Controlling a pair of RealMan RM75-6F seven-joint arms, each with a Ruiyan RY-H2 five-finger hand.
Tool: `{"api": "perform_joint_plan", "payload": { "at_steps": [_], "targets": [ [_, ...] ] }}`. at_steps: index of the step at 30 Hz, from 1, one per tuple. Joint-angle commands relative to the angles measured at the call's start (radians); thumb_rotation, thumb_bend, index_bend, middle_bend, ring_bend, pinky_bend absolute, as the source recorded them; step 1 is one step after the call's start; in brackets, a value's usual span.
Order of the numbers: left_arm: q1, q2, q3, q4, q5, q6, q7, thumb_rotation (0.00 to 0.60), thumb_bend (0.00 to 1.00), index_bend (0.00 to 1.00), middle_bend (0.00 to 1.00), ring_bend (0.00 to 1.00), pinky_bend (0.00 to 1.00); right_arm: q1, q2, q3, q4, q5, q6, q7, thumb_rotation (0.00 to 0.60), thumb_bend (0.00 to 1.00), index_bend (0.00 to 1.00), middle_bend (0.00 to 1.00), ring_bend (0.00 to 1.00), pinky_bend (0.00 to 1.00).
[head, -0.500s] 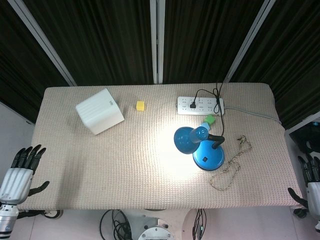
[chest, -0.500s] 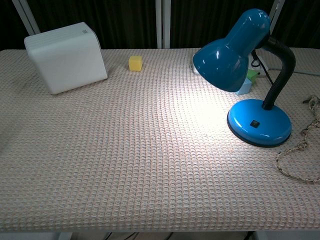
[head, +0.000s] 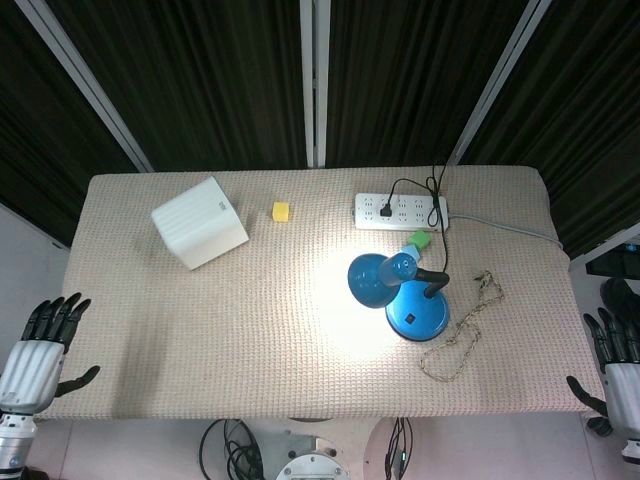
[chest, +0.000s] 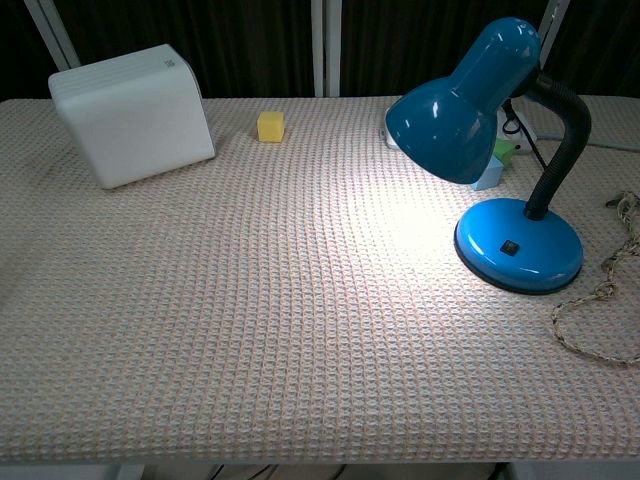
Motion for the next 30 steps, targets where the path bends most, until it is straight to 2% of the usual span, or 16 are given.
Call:
{"api": "perform_joint_plan", "payload": {
  "at_steps": [1,9,10,11,12,13,15,16,18,21,26,30],
  "targets": [
    [-0.001,-0.004,0.001,0.002,0.004,0.001,0.0,0.6,0.15,0.05,0.0,0.0,0.0,0.006,0.002,-0.005,-0.011,-0.015,-0.014,-0.011,0.6,0.12,0.0,0.0,0.0,0.0],
    [0.0,-0.012,0.007,0.005,0.007,-0.005,0.003,0.6,0.15,0.05,0.0,0.0,0.0,0.045,0.01,-0.035,-0.074,-0.069,-0.11,-0.084,0.6,0.11,0.0,0.0,0.0,0.0],
    [0.0,-0.012,0.007,0.005,0.008,-0.005,0.005,0.6,0.15,0.05,0.0,0.0,0.0,0.054,0.012,-0.036,-0.088,-0.074,-0.125,-0.101,0.6,0.1,0.0,0.01,0.04,0.04],
    [0.0,-0.013,0.008,0.004,0.009,-0.005,0.006,0.6,0.15,0.05,0.0,0.0,0.0,0.064,0.01,-0.034,-0.097,-0.087,-0.134,-0.111,0.6,0.1,0.0,0.08,0.18,0.2],
    [0.0,-0.013,0.009,0.003,0.009,-0.006,0.008,0.6,0.15,0.05,0.0,0.0,0.0,0.081,0.01,-0.04,-0.111,-0.105,-0.159,-0.111,0.6,0.09,0.0,0.21,0.38,0.42],
    [0.0,-0.012,0.01,0.002,0.009,-0.007,0.009,0.6,0.15,0.05,0.0,0.0,0.0,0.096,0.016,-0.048,-0.127,-0.115,-0.19,-0.114,0.6,0.09,0.0,0.38,0.58,0.64],
    [0.0,-0.011,0.01,0.0,0.009,-0.007,0.012,0.6,0.15,0.05,0.0,0.0,0.0,0.133,0.034,-0.053,-0.174,-0.119,-0.263,-0.17,0.6,0.09,0.0,0.62,0.73,0.77],
    [0.001,-0.011,0.01,-0.002,0.008,-0.007,0.012,0.6,0.15,0.05,0.0,0.0,0.0,0.148,0.038,-0.05,-0.197,-0.117,-0.291,-0.204,0.6,0.09,0.0,0.7,0.77,0.79],
    [0.002,-0.011,0.009,-0.004,0.007,-0.004,0.01,0.6,0.15,0.05,0.0,0.0,0.0,0.181,0.041,-0.043,-0.259,-0.091,-0.364,-0.274,0.6,0.1,0.0,0.8,0.82,0.82],
    [0.004,-0.012,0.009,-0.004,0.004,-0.003,0.008,0.6,0.15,0.05,0.0,0.0,0.0,0.236,0.057,-0.036,-0.36,-0.011,-0.5,-0.359,0.6,0.12,0.0,0.87,0.87,0.86],
    [0.006,-0.006,0.01,-0.004,0.001,-0.005,0.001,0.6,0.15,0.05,0.0,0.0,0.0,0.342,0.068,0.013,-0.458,0.198,-0.685,-0.512,0.6,0.14,0.0,0.91,0.9,0.89],
    [0.007,0.0,0.009,-0.005,-0.01,-0.008,-0.012,0.6,0.15,0.05,0.0,0.0,0.0,0.416,0.053,0.043,-0.493,0.366,-0.76,-0.603,0.6,0.15,0.0,0.91,0.91,0.89]
  ]
}}
